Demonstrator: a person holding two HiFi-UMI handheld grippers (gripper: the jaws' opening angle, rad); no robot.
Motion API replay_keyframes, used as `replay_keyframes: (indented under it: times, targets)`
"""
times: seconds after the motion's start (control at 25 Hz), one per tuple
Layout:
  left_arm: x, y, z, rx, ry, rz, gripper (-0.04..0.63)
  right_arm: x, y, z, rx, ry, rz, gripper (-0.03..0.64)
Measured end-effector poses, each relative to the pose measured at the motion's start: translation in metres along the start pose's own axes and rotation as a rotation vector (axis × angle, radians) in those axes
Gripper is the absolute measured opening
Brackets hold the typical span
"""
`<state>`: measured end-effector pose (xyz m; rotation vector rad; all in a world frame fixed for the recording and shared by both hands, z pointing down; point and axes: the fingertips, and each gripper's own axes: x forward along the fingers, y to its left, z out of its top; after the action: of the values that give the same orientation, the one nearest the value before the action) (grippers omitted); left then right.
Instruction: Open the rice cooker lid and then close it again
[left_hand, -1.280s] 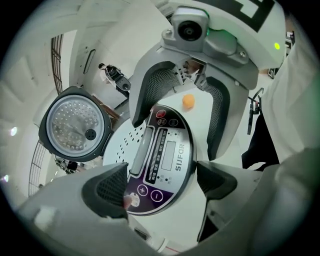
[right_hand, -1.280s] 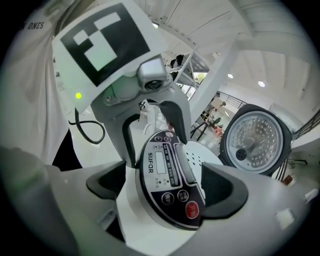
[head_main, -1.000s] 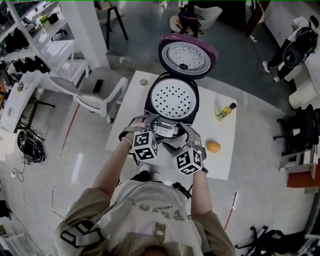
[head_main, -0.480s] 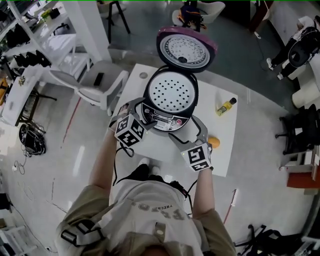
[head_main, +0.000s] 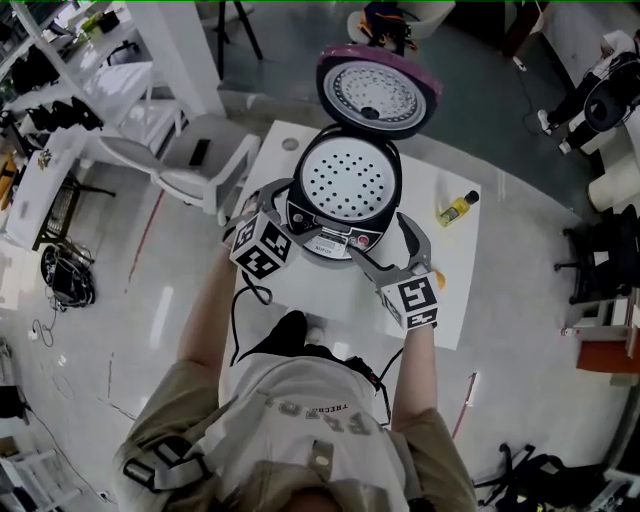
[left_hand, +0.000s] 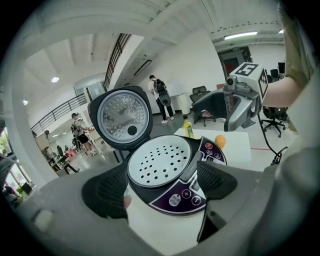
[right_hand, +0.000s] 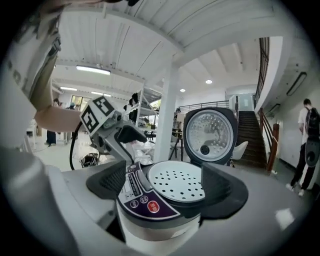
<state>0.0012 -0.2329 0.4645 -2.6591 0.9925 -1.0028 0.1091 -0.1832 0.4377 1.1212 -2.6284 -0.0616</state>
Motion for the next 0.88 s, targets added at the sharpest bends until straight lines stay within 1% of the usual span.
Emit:
replay_keyframes:
  times: [0.12,0.2,0.48,0.88]
  targets:
    - [0.01,0.007,-0.001,0.01,0.003,-0.012,0.445,0.004,-0.015,0.005,0.101,-0.054,-0.024,0.443]
    - [0.015,0.014,0.002,0.008,-0.008,-0.02,0.445,0.006,-0.026,0.005,0.133,-0.064,-0.043,0.443]
    - [0.032,0.052,0.017,0.017,-0.041,-0.025,0.445,0.018,-0.067,0.013,0.182,-0.085,-0.086,0.443]
    - [0.061,0.112,0.029,0.028,-0.065,-0.027,0.445,0.05,-0.12,0.03,0.182,-0.087,-0.107,0.443]
